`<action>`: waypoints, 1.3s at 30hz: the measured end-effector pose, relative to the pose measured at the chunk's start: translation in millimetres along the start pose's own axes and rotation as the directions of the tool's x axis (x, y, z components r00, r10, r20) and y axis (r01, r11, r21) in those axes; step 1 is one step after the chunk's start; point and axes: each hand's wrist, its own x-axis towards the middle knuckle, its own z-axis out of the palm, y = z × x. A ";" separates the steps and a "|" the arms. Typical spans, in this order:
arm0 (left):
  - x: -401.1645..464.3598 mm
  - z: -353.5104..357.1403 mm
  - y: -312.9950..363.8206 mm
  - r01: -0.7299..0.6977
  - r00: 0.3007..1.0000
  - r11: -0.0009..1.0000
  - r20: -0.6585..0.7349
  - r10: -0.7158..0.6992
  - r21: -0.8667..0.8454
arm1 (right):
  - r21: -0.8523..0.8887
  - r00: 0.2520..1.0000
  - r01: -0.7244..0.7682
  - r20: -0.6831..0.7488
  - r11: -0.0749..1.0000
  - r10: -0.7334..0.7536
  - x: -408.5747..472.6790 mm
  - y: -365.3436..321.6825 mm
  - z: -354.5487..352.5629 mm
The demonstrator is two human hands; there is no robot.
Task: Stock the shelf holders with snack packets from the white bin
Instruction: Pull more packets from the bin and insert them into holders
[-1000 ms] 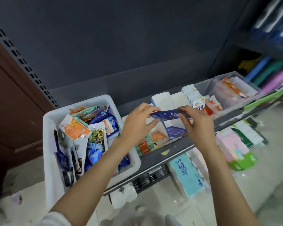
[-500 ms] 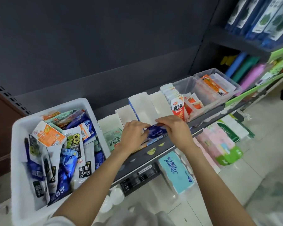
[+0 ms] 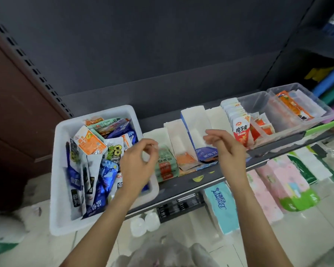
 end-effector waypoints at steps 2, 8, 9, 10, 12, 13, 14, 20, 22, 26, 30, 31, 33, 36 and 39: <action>-3.0 -31.8 -19.1 0.070 0.994 0.997 -0.086 -0.067 0.037 | -0.045 0.979 0.039 0.201 0.998 -0.029 -3.5 -7.5 34.9; -29.4 -84.0 -114.0 0.172 0.941 0.813 0.152 -0.303 0.557 | -0.296 0.763 0.303 0.645 0.906 -0.044 -13.8 1.1 165.4; -33.3 -86.7 -121.1 0.179 0.922 0.781 0.175 -0.345 0.598 | -0.333 0.728 0.331 0.685 0.883 -0.015 -15.4 6.5 186.1; -35.8 -88.6 -125.1 0.184 0.909 0.760 0.185 -0.372 0.623 | -0.366 0.702 0.352 0.712 0.862 0.016 -17.1 11.7 205.4; -37.4 -92.4 -127.4 0.176 0.919 0.748 0.165 -0.357 0.639 | -0.434 0.691 0.385 0.721 0.814 0.058 -20.3 19.9 237.6; -37.2 -95.6 -127.3 0.160 0.937 0.748 0.140 -0.320 0.644 | -0.497 0.707 0.418 0.704 0.760 0.072 -21.5 23.6 250.5; -36.9 -99.3 -128.6 0.145 0.959 0.741 0.092 -0.268 0.656 | -0.575 0.728 0.449 0.679 0.684 0.092 -22.2 28.4 261.1; -34.0 -121.1 -150.0 0.012 0.986 0.772 0.120 -0.114 0.635 | -0.696 0.758 0.285 0.585 0.659 0.289 -17.1 37.0 276.3; -32.6 -118.2 -149.3 -0.036 0.966 0.850 0.237 -0.106 0.526 | -0.652 0.794 0.176 0.537 0.738 0.285 -11.6 32.2 262.5; -24.0 -103.9 -139.1 0.230 0.935 0.949 0.223 -0.277 0.216 | -0.445 0.892 0.040 0.419 0.895 0.168 -6.6 14.3 216.0; -10.8 -97.1 -119.5 0.579 0.815 0.771 0.213 -0.539 -0.264 | -0.077 0.956 -0.132 0.253 0.988 0.147 -6.9 -1.6 179.4; -9.1 -96.5 -112.7 0.640 0.766 0.670 0.248 -0.593 -0.376 | 0.056 0.952 -0.209 0.239 0.976 0.190 -8.1 -5.2 174.3; -7.3 -95.1 -100.3 0.698 0.695 0.460 0.362 -0.621 -0.549 | 0.222 0.933 -0.319 0.243 0.921 0.265 -10.9 -8.8 167.9; -5.3 -91.7 -90.0 0.693 0.696 0.372 0.439 -0.569 -0.617 | 0.215 0.916 -0.365 0.254 0.906 0.309 -16.0 -4.7 163.6; 0.5 -89.0 -78.8 0.634 0.766 0.567 0.326 -0.554 -0.526 | 0.020 0.945 -0.265 0.202 0.964 0.255 -18.0 3.9 158.4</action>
